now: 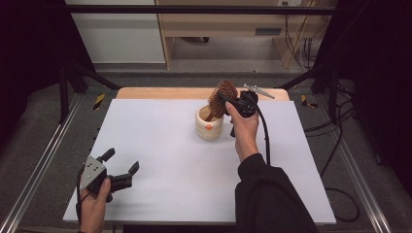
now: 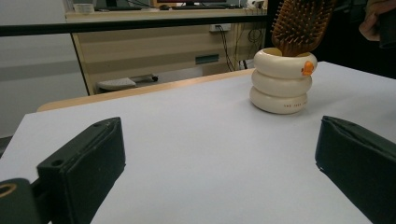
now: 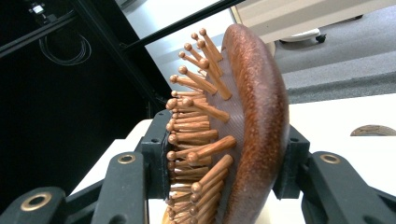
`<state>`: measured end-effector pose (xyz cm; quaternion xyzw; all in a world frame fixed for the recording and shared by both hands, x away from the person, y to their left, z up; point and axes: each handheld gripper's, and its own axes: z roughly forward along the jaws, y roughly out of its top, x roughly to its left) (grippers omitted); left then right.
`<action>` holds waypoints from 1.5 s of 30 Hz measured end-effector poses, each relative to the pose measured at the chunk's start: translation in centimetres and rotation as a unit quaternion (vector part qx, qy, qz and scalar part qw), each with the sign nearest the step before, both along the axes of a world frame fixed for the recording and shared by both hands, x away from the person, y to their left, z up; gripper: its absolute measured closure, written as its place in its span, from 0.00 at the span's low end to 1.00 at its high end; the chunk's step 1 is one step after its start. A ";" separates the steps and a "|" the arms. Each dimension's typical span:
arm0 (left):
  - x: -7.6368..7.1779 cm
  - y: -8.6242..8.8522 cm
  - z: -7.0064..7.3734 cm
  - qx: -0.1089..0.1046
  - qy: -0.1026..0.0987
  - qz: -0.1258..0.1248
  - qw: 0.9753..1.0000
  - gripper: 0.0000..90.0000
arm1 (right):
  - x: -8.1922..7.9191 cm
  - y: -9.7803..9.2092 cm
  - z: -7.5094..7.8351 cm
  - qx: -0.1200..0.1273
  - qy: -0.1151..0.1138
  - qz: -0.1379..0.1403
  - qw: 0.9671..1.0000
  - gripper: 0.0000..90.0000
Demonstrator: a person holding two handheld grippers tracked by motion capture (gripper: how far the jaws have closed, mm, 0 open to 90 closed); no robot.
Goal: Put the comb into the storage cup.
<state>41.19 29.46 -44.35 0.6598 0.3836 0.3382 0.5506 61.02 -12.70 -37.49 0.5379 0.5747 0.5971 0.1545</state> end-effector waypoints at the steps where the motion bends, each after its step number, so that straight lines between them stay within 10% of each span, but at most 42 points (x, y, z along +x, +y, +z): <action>1: 0.0 0.0 0.0 0.000 0.000 0.000 1.000 0.02 | 0.0 0.0 0.0 0.001 0.002 0.000 1.000 0.56; 45: 0.1 0.0 -0.1 -0.003 0.003 -0.003 1.000 0.02 | 0.3 -0.7 -0.3 0.007 0.013 -0.005 1.000 0.53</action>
